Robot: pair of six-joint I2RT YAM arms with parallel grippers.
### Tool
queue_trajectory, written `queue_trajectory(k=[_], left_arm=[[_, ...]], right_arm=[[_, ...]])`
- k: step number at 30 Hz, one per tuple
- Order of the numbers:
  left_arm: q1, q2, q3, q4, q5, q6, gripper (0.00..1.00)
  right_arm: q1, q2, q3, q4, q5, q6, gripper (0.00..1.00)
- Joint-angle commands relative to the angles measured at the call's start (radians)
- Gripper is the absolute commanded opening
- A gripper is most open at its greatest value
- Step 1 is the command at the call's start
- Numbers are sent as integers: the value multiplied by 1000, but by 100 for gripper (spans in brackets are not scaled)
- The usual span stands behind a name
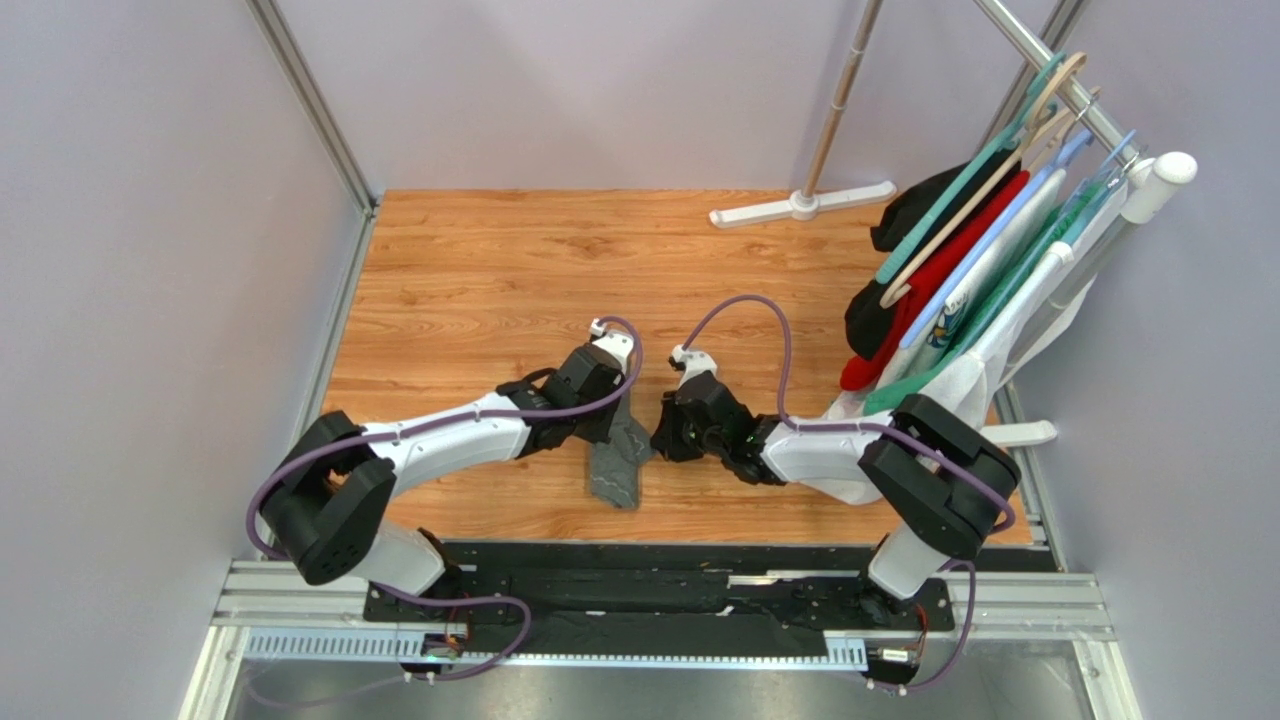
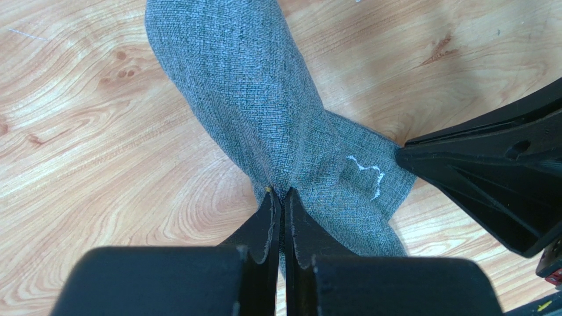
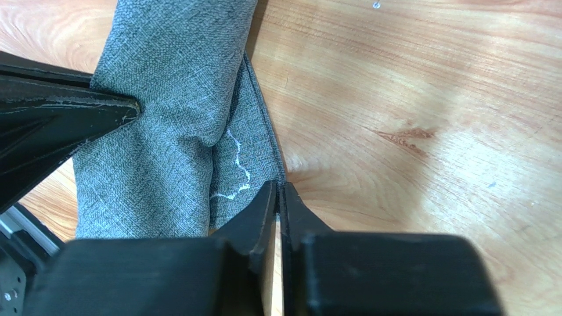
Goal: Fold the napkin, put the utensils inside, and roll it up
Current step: Roll the napkin with the utensil
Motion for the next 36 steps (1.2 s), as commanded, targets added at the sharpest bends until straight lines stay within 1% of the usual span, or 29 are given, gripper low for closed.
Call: queue_trajectory(k=[1, 3, 6, 8, 10, 11, 12, 14, 16, 18, 19, 20, 22, 24, 28, 32, 33, 36], left_arm=[[4, -2, -3, 44, -5, -9, 0], [5, -1, -1, 46, -5, -11, 0], [5, 9, 0, 46, 8, -18, 0], [7, 15, 5, 47, 20, -24, 0], [7, 18, 3, 55, 30, -35, 0], [7, 19, 6, 55, 37, -38, 0], [5, 21, 6, 55, 37, -41, 0], [5, 24, 9, 52, 38, -46, 0], [5, 22, 8, 55, 43, -49, 0], [7, 22, 9, 58, 47, -52, 0], [5, 22, 11, 61, 55, -52, 0], [5, 24, 12, 61, 58, -52, 0], [8, 25, 11, 70, 70, -57, 0], [14, 25, 3, 79, 81, -63, 0], [27, 30, -9, 101, 97, -66, 0], [65, 33, -20, 112, 121, -64, 0], [74, 30, -29, 118, 127, -63, 0], [97, 15, -40, 127, 121, -57, 0]], right_arm=[[-1, -62, 54, -170, -3, -46, 11], [-1, -125, 71, -204, 5, -51, 22], [13, -188, 86, -222, 2, -55, 34], [52, -210, 92, -218, 18, -46, 45], [89, -208, 111, -205, 41, -31, 50], [123, -204, 123, -198, 49, -26, 59], [137, -181, 146, -187, 55, -19, 63], [183, -155, 172, -170, 81, -11, 68], [212, -98, 219, -165, 138, -12, 70], [254, -54, 259, -196, 187, -17, 71], [269, -17, 282, -205, 248, -20, 71], [290, -1, 292, -214, 273, -14, 71], [313, 11, 283, -178, 319, -14, 71], [346, 3, 252, -123, 337, -5, 71], [378, -18, 243, -110, 402, -5, 71], [387, -65, 232, -153, 448, 6, 71], [387, -90, 226, -185, 459, 12, 71], [389, -137, 201, -231, 499, 38, 71]])
